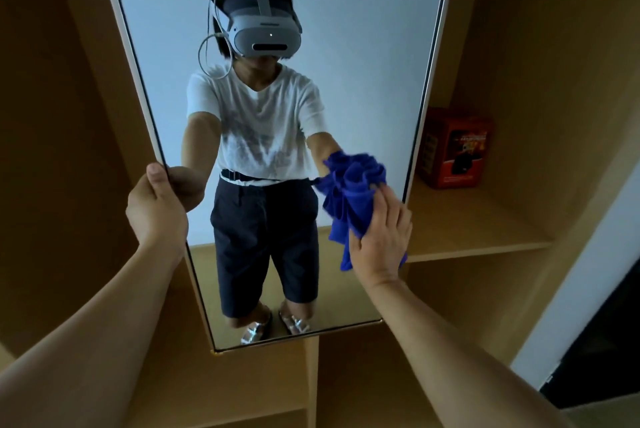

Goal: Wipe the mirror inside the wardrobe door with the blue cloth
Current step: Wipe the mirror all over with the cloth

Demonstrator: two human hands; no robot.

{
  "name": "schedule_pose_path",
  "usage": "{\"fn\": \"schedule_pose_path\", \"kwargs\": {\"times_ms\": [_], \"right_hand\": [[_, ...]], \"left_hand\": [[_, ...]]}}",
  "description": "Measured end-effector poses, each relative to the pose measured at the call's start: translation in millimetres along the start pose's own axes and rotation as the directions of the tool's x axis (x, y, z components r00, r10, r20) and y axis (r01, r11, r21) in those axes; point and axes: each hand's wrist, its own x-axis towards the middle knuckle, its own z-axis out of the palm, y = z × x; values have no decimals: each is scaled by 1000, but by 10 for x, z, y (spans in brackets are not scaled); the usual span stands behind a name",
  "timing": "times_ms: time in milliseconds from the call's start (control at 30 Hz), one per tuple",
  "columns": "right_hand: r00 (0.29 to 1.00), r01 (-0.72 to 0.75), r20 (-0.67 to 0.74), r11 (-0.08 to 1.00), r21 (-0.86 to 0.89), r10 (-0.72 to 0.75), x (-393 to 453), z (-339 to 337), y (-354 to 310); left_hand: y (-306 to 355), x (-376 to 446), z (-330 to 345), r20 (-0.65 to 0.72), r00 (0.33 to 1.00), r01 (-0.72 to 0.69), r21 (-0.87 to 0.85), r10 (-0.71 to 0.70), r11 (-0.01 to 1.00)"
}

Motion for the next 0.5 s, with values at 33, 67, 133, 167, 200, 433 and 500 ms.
{"fn": "schedule_pose_path", "kwargs": {"times_ms": [33, 67, 133, 167, 200, 433, 500], "right_hand": [[999, -7, -52, 1000, 13, 8, 187, -60, -11], [994, -16, -110, 1000, 22, 18, 388, -123, -27], [974, -53, -218, 998, 34, 59, 782, -248, -78], [963, -77, -256, 996, 45, 86, 946, -297, -103], [955, -96, -277, 994, 58, 109, 1064, -335, -123], [927, -127, -344, 988, 88, 150, 955, -242, -111], [925, -154, -335, 983, 99, 179, 744, -149, -52]], "left_hand": [[1, -3, 1, -2, 1000, 1, 1, -1, 1000], [0, -4, 3, -7, 1000, 3, 2, -3, 1000], [7, -9, 6, -15, 1000, 10, 2, -10, 1000], [4, -13, 8, -17, 1000, 14, 2, -14, 1000], [-4, -13, 11, -17, 1000, 16, 2, -16, 1000], [-30, 1, 20, -39, 999, 7, 8, -7, 1000], [-35, 12, 20, -32, 999, 19, 4, -19, 1000]]}}
